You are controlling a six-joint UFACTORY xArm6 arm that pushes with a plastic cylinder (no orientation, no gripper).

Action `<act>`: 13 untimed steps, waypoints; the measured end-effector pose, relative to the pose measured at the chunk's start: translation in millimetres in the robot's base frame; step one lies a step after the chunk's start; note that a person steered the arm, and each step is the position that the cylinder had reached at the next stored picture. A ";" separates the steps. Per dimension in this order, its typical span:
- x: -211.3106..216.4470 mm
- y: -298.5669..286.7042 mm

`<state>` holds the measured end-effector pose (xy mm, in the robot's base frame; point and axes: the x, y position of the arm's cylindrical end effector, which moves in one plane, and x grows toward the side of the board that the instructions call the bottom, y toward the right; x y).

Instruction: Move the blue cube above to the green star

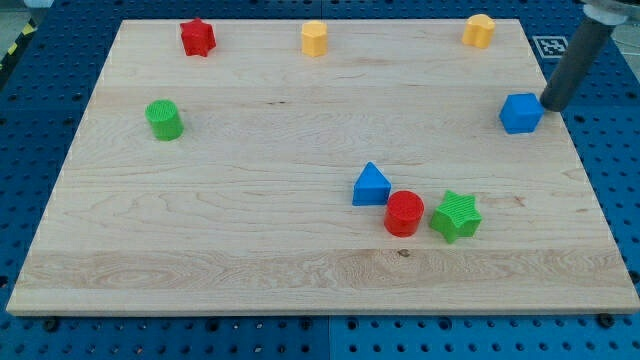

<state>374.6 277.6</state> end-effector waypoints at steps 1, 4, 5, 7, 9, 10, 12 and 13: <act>12.1 -8.9; -10.9 -17.5; 15.9 -20.2; 5.1 -40.8; 8.2 -56.0; 14.5 -56.7; 29.7 -69.9; 29.7 -76.0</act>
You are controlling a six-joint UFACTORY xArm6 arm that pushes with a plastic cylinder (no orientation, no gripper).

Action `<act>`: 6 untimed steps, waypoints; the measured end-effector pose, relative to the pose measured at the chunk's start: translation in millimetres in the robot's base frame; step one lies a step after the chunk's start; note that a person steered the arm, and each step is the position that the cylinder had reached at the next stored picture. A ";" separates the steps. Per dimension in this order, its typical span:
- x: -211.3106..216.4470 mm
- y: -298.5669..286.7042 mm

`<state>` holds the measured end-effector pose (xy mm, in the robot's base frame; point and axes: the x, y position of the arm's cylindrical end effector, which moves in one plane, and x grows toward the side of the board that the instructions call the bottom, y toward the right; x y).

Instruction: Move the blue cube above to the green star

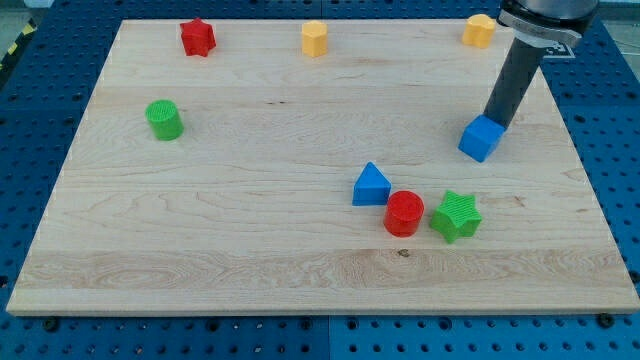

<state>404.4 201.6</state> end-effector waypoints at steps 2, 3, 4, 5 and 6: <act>12.6 -26.1; 20.0 -26.1; 25.8 -26.8; 27.8 -39.3; 33.4 -44.5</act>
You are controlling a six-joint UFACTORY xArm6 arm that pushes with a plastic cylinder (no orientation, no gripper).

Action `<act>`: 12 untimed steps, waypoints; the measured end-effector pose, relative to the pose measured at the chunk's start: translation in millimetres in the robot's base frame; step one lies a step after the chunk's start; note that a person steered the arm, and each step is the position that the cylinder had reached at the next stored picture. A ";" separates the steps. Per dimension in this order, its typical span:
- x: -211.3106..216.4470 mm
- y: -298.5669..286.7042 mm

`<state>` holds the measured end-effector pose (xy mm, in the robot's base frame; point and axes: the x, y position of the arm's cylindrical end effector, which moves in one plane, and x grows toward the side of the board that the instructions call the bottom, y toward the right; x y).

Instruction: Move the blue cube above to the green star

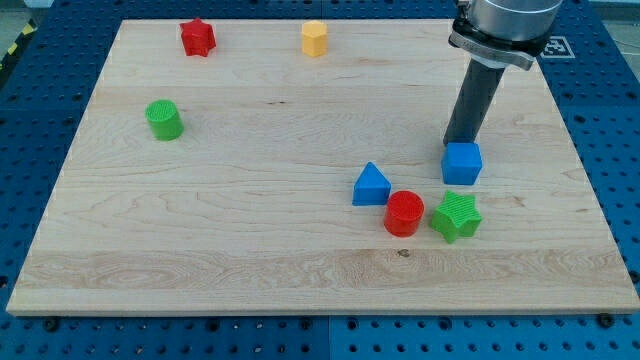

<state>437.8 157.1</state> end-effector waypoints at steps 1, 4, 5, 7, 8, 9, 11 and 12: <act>5.2 0.0; 16.0 21.3; 16.0 14.6; -6.7 4.7; -12.2 -2.3; 5.5 -8.7; 15.4 -8.9; 26.3 -8.9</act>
